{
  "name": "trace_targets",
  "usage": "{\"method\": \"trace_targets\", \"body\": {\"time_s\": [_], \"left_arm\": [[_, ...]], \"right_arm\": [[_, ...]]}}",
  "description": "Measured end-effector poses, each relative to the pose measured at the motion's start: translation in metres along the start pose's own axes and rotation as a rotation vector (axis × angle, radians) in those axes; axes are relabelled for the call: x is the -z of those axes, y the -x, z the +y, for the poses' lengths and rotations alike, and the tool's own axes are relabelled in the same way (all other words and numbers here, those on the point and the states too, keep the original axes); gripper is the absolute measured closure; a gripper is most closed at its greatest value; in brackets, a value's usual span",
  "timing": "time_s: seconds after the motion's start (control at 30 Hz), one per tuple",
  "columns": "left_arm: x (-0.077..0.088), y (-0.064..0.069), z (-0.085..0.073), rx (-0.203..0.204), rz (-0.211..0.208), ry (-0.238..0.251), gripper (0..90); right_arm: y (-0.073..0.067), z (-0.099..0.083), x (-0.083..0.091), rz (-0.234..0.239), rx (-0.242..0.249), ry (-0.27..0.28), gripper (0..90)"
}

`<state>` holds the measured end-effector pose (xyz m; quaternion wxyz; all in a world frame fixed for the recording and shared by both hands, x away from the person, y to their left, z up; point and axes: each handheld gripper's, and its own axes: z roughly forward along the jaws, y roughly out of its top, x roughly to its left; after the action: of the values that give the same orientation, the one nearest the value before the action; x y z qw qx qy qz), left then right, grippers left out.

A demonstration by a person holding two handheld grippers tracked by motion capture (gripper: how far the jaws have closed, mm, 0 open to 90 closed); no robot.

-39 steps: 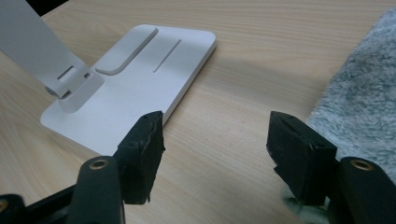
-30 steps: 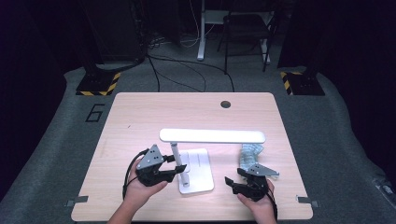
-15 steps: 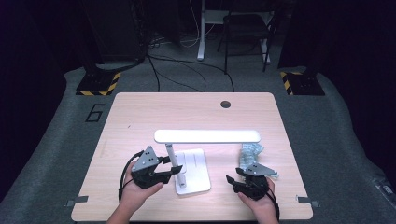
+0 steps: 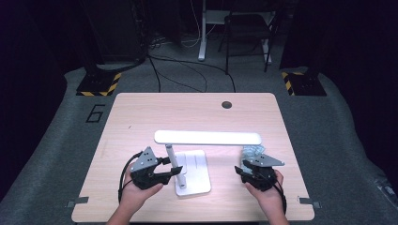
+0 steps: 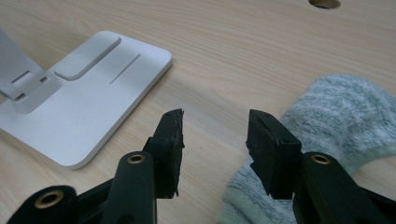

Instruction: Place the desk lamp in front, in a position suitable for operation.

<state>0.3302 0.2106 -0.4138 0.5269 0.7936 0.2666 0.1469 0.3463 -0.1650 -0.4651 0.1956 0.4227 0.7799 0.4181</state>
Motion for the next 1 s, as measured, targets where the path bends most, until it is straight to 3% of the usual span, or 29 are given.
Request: {"method": "trace_targets", "body": {"time_s": [0.23,0.4,0.5,1.0], "left_arm": [[0.0,-0.002,0.0,0.026,-0.023,0.018,51.4],[0.0,-0.002,0.001,0.026,-0.023,0.018,51.3],[0.0,-0.002,0.001,0.026,-0.024,0.02,51.2],[0.0,-0.004,-0.002,0.04,-0.043,0.019,49.6]], "right_arm": [[0.014,0.005,0.001,-0.081,-0.052,-0.015,54.3],[0.021,0.0,0.0,-0.126,-0.039,-0.045,60.1],[0.024,-0.004,0.0,-0.152,-0.062,-0.049,60.4],[0.039,-0.021,-0.002,-0.191,-0.139,-0.09,58.3]]}}
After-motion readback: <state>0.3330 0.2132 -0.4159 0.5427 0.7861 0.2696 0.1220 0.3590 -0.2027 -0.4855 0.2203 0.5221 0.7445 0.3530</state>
